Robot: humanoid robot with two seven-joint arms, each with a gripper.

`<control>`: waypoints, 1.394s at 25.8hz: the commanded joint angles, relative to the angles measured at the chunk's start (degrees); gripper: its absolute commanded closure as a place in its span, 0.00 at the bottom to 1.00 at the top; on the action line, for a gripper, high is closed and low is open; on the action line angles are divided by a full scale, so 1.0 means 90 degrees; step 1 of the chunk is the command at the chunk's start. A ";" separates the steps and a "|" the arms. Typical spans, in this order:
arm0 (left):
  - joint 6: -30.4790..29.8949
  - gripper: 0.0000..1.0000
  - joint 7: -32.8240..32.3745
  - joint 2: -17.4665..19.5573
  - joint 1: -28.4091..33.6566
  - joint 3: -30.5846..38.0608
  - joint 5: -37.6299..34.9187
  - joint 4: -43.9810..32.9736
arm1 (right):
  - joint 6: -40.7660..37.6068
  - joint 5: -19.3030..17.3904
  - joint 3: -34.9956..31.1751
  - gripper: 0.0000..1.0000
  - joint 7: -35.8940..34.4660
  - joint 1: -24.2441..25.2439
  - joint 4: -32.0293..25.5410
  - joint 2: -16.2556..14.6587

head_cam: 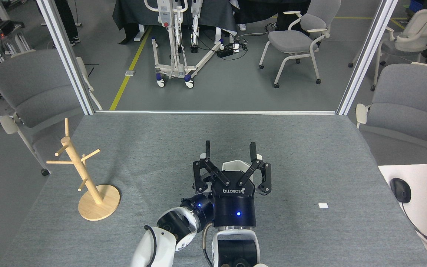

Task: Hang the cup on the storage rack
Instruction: 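Release the cup from the right gripper and withdraw it, then carry the cup with the left gripper up beside the wooden stand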

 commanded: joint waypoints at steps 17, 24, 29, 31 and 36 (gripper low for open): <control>0.0024 1.00 0.1067 0.1282 0.3840 0.2613 -0.0060 -0.2939 | -0.6759 -0.1169 -0.6380 0.01 -0.0237 0.0243 0.2744 -0.0810; 0.0034 1.00 0.1302 0.1223 0.3976 0.4722 -0.0031 -0.2832 | -0.6740 -0.0524 -0.6400 0.01 -0.0257 0.1346 0.2119 -0.0576; 0.0395 1.00 0.1077 0.1282 0.3205 0.5435 -0.0031 -0.2548 | -0.6740 -0.0495 -0.6341 0.01 -0.0237 0.1815 0.1435 -0.0342; 0.0630 1.00 0.0921 0.1301 0.3010 0.5435 -0.0050 -0.2412 | -0.6730 -0.0485 -0.6312 0.01 -0.0227 0.1903 0.1211 -0.0254; 0.1079 1.00 0.0667 0.1672 0.2287 0.5435 -0.0099 -0.1875 | -0.6613 -0.0231 -0.6146 0.01 -0.0218 0.2352 0.0254 0.0117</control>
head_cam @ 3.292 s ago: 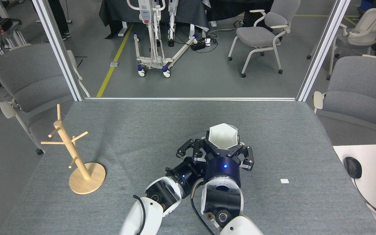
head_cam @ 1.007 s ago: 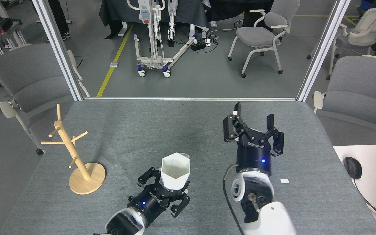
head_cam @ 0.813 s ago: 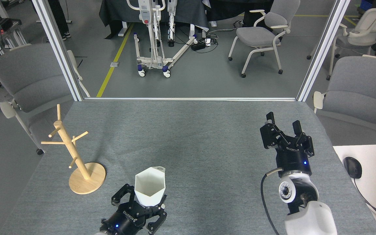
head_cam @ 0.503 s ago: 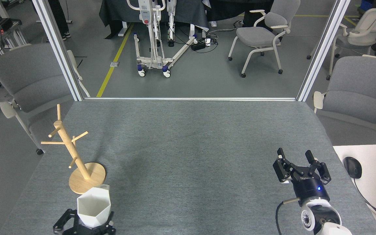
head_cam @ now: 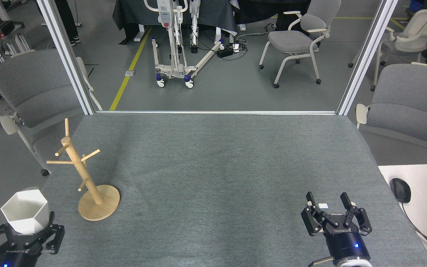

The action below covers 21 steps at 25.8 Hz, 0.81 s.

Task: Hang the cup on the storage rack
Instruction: 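Carry the cup with the left gripper up beside the wooden stand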

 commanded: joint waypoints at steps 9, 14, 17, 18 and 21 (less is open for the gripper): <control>0.0520 1.00 -0.0276 0.0541 -0.1345 -0.0015 -0.0467 0.1100 | 0.0476 0.0439 0.0245 0.01 0.0064 0.0226 -0.0395 0.0315; 0.0559 1.00 -0.0295 0.0453 -0.1531 -0.0435 -0.0926 0.1315 | 0.0486 0.0430 0.0197 0.00 0.0406 -0.0067 -0.0141 0.0324; 0.0696 1.00 -0.0286 0.0453 -0.1667 -0.0464 -0.1072 0.1530 | 0.0476 0.0410 0.0216 0.00 0.0641 -0.0253 -0.0082 0.0305; 0.0696 1.00 -0.0286 0.0453 -0.1706 -0.0474 -0.1072 0.1559 | 0.0476 0.0400 0.0226 0.00 0.0650 -0.0321 -0.0073 0.0295; 0.0696 1.00 -0.0286 0.0453 -0.1746 -0.0474 -0.1082 0.1550 | 0.0476 0.0381 0.0236 0.00 0.0650 -0.0497 -0.0063 0.0305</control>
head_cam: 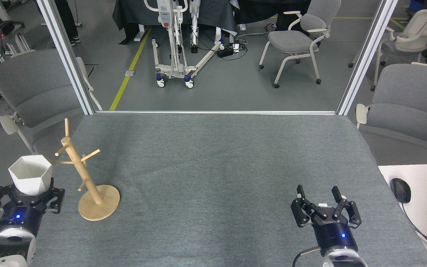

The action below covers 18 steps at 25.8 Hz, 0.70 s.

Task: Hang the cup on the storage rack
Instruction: 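Carry the cup with the left gripper up beside the wooden stand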

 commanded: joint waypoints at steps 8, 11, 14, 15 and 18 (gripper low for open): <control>0.0010 1.00 -0.0013 0.0028 -0.0114 -0.0093 -0.0049 -0.0045 | -0.0037 -0.0027 0.0041 0.00 0.0070 -0.0321 0.0026 0.0034; 0.0010 1.00 -0.0013 0.0028 -0.0094 -0.0240 -0.0049 -0.0152 | -0.0027 -0.0017 0.0031 0.00 0.0070 -0.0399 0.0085 0.0083; 0.0010 1.00 -0.0013 0.0028 -0.0055 -0.0445 -0.0059 -0.0250 | -0.0017 -0.0027 0.0031 0.00 0.0070 -0.0487 0.0173 0.0024; 0.0010 1.00 -0.0023 0.0028 -0.0055 -0.0523 -0.0059 -0.0250 | -0.0017 -0.0017 0.0011 0.00 0.0070 -0.0487 0.0192 0.0083; 0.0010 1.00 -0.0023 0.0018 -0.0065 -0.0582 -0.0195 -0.0221 | -0.0007 -0.0007 -0.0008 0.00 0.0070 -0.0507 0.0192 0.0092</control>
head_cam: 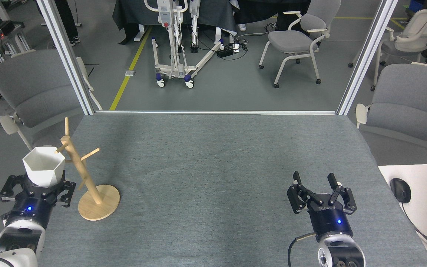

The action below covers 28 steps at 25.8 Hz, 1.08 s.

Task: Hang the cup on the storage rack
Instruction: 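Carry the cup with the left gripper up beside the wooden stand, then hook the cup onto a wooden stand peg and open the left gripper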

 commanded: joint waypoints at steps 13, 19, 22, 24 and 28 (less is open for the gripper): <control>0.0040 0.04 0.0015 -0.0039 -0.0018 -0.0186 -0.0128 0.0145 | 0.0030 -0.0002 -0.0182 0.00 -0.0024 -0.0062 0.0159 0.0019; 0.0040 0.01 0.0035 -0.0029 0.0012 -0.0137 -0.0060 0.0154 | 0.0020 -0.0012 -0.0173 0.00 -0.0024 -0.0072 0.0178 -0.0039; 0.0030 0.01 0.0035 -0.0029 0.0041 -0.0108 -0.0060 0.0164 | 0.0020 -0.0012 -0.0182 0.00 -0.0015 -0.0121 0.0198 -0.0039; 0.0030 0.01 0.0093 -0.0029 0.0061 -0.0069 -0.0050 0.0291 | 0.0020 -0.0021 -0.0182 0.00 -0.0015 -0.0160 0.0227 -0.0088; 0.0011 0.01 0.0123 -0.0010 0.0158 0.0107 -0.0050 0.0565 | 0.0020 -0.0002 -0.0182 0.00 -0.0015 -0.0170 0.0413 -0.0049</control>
